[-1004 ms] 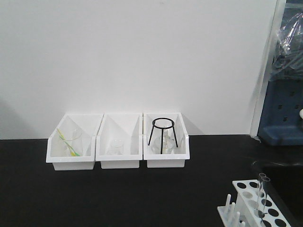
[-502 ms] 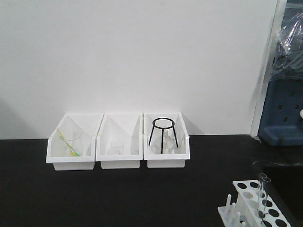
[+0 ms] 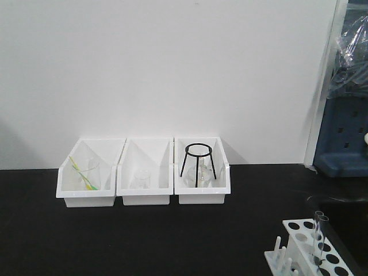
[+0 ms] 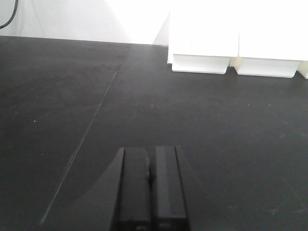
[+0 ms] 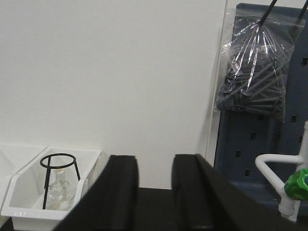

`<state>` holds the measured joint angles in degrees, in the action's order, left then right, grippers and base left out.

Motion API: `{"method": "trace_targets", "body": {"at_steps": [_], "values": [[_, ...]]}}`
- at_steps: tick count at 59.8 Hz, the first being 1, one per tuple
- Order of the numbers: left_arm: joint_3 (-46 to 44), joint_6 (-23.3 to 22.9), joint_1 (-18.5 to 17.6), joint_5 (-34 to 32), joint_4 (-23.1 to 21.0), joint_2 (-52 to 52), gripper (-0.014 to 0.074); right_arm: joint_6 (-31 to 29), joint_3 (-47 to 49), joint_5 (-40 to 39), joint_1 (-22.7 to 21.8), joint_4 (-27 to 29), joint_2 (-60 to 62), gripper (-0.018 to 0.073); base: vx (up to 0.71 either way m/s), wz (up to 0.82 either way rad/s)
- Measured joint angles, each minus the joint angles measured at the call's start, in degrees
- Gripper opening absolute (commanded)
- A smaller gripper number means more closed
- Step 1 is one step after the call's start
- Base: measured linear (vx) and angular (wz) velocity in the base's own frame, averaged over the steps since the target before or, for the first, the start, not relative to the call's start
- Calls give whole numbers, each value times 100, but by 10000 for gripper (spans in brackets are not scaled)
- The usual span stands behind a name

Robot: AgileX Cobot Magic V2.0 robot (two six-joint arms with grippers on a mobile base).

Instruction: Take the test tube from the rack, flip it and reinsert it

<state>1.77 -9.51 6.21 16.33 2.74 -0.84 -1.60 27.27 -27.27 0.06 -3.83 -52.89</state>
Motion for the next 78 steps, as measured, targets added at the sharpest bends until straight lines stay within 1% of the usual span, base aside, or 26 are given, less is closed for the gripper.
{"method": "trace_targets", "body": {"at_steps": [4, 8, 11, 15, 19, 24, 30, 36, 45, 52, 63, 78], "values": [[0, 0, 0, 0, 0, 0, -6, 0, 0, -7, 0, 0, 0, 551, 0, 0], [0, 0, 0, 0, 0, 0, -6, 0, 0, -7, 0, 0, 0, 593, 0, 0], [0, 0, 0, 0, 0, 0, -6, 0, 0, -13, 0, 0, 0, 608, 0, 0], [0, 0, 0, 0, 0, 0, -6, 62, 0, -13, 0, 0, 0, 606, 0, 0], [0, 0, 0, 0, 0, 0, -6, 272, 0, -13, 0, -24, -56, 590, 0, 0], [0, 0, 0, 0, 0, 0, -6, 442, -179, -201, 0, -236, -263, 565, 0, 0], [0, 0, 0, 0, 0, 0, -6, 614, -753, -1008, 0, -840, -801, 528, 0, 0], [0, 0, 0, 0, 0, 0, -6, 694, -1215, -1772, 0, -1104, -1492, 503, 0, 0], [0, 0, 0, 0, 0, 0, -6, 718, -1431, -2942, 0, -879, -2453, 501, 0, 0], [0, 0, 0, 0, 0, 0, -6, 708, -1431, -3568, 0, -632, -2978, 501, 0, 0], [0, 0, 0, 0, 0, 0, -6, 578, -1221, -3690, 0, -340, -3646, 501, 0, 0], [0, 0, 0, 0, 0, 0, -6, 537, -684, -3733, 0, -478, -4114, 501, 0, 0]]}}
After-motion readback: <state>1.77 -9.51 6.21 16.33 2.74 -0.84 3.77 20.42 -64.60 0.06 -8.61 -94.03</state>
